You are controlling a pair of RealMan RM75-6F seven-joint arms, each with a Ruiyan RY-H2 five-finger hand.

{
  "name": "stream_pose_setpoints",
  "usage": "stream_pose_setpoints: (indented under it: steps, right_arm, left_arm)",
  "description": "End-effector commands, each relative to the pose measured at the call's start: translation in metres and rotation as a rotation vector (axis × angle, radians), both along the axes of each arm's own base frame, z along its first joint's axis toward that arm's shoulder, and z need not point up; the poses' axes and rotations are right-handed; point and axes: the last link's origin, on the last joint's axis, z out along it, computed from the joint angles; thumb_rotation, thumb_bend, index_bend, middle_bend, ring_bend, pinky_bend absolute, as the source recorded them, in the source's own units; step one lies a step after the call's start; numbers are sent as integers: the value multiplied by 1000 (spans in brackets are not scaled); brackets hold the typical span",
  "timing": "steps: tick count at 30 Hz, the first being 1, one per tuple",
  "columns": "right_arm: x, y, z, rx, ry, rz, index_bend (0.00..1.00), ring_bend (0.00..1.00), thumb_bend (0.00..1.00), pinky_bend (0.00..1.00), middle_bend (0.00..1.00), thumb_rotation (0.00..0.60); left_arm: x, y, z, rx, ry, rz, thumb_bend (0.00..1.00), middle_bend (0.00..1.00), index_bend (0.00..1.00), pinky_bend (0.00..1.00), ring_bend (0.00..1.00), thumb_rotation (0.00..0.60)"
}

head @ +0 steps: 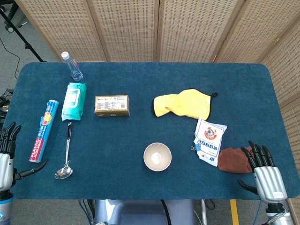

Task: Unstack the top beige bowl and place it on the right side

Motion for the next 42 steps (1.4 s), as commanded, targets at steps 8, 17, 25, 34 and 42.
stream_pose_setpoints:
  steps: [8, 17, 25, 34, 42]
  right_arm:
    - [2, 0, -1, 12, 5, 23, 106, 0, 0, 0, 0, 600]
    - [7, 1, 1, -8, -24, 61, 199, 0, 231, 0, 0, 600]
    - [5, 1, 2, -15, -11, 58, 398, 0, 234, 0, 0, 600]
    - [6, 1, 2, -28, -5, 63, 453, 0, 259, 0, 0, 600]
    - [9, 2, -13, 27, -15, 68, 453, 0, 278, 0, 0, 600]
  left_arm:
    - [0, 0, 1, 4, -2, -2, 102, 0, 0, 0, 0, 323]
    - [0, 0, 1, 1, -2, 0, 102, 0, 0, 0, 0, 324]
    - [0, 0, 0, 1, -1, 1, 102, 0, 0, 0, 0, 324]
    - [0, 0, 0, 2, -2, 1, 102, 0, 0, 0, 0, 324]
    - [1, 0, 0, 4, -5, 0, 102, 0, 0, 0, 0, 326]
